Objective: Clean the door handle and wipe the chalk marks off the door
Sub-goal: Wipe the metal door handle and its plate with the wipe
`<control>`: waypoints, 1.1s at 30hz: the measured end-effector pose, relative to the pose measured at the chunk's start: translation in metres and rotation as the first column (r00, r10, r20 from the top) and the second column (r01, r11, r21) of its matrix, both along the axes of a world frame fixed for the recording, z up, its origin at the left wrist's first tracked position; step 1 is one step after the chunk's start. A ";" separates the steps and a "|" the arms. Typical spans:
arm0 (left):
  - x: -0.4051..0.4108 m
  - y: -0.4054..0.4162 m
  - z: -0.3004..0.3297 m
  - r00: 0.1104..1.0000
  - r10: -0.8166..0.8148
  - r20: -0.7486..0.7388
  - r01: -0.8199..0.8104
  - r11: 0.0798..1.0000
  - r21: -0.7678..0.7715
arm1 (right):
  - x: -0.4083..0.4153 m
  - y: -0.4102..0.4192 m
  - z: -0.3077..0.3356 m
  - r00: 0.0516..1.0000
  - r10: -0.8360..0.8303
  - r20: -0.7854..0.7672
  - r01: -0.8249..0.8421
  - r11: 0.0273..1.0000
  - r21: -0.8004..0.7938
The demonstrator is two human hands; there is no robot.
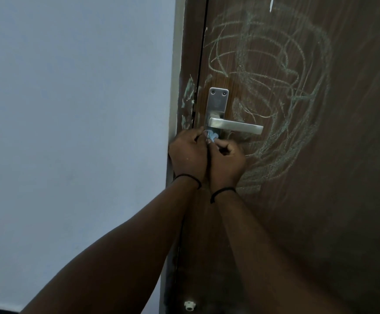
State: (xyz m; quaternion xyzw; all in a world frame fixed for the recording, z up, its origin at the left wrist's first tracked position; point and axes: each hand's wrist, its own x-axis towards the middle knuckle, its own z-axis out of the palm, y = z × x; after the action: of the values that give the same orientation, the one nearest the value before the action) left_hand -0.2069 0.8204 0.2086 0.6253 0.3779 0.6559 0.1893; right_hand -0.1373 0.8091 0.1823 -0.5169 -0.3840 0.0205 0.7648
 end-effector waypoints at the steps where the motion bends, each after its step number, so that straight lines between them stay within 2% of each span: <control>1: -0.001 0.000 -0.002 0.999 0.017 -0.038 -0.016 1.000 0.014 | 0.001 0.000 0.002 1.000 -0.019 -0.018 0.019 1.000 0.012; 5: -0.004 0.002 0.015 0.994 0.059 -0.087 -0.050 0.994 0.101 | 0.003 0.007 0.022 0.982 -0.160 -0.102 0.163 0.986 0.030; 7: -0.002 0.003 0.023 0.997 0.055 -0.046 -0.050 0.993 0.104 | 0.005 0.008 0.020 0.987 -0.154 -0.049 0.155 0.988 0.006; 10: 0.001 -0.002 0.010 0.999 0.025 -0.021 -0.024 1.000 0.017 | 0.012 0.001 0.002 0.993 -0.088 0.083 0.095 0.992 -0.079; 12: 0.001 -0.007 -0.008 0.999 0.001 -0.039 -0.004 0.997 -0.079 | 0.016 -0.004 -0.007 0.991 -0.095 0.091 0.105 0.987 -0.119; 14: 0.001 -0.011 -0.022 1.000 -0.030 -0.004 0.028 0.981 -0.194 | 0.014 -0.007 -0.009 0.993 -0.116 0.013 0.116 0.986 -0.121; 16: 0.000 -0.014 -0.025 0.990 -0.104 0.094 0.127 0.948 -0.292 | 0.008 -0.008 -0.007 0.995 -0.070 -0.068 0.063 0.993 -0.095; 18: 0.000 -0.016 -0.021 0.966 -0.182 0.186 0.236 0.915 -0.328 | 0.001 -0.009 -0.005 0.994 -0.003 -0.114 -0.005 0.997 -0.074; 21: -0.002 -0.015 -0.014 0.946 -0.199 0.257 0.282 0.895 -0.345 | -0.005 -0.011 0.001 0.976 0.009 -0.216 -0.017 0.999 -0.034; 23: -0.003 -0.012 -0.009 0.956 -0.146 0.255 0.231 0.910 -0.343 | -0.009 -0.009 0.009 0.919 0.082 -0.387 -0.079 0.997 0.025; 26: -0.005 -0.007 -0.002 0.985 0.023 0.173 0.027 0.959 -0.281 | -0.019 -0.008 0.023 0.712 0.298 -0.636 -0.306 0.947 0.101; 28: -0.004 -0.007 0.001 0.986 0.108 0.130 -0.076 0.970 -0.231 | -0.023 -0.009 0.029 0.603 0.373 -0.705 -0.409 0.903 0.128; 31: -0.006 -0.010 0.000 0.988 0.144 0.059 -0.136 0.984 -0.115 | -0.021 -0.012 0.032 0.564 0.344 -0.751 -0.330 0.927 0.177; 33: -0.010 -0.012 0.002 0.991 0.131 0.034 -0.131 0.991 -0.008 | -0.013 -0.014 0.031 0.630 0.274 -0.726 -0.201 0.961 0.189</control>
State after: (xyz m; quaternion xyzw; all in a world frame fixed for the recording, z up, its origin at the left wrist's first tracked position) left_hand -0.2170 0.8087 0.2108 0.5873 0.4166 0.6766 0.1542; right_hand -0.1504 0.7954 0.2137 -0.3729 -0.1024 0.3137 0.8672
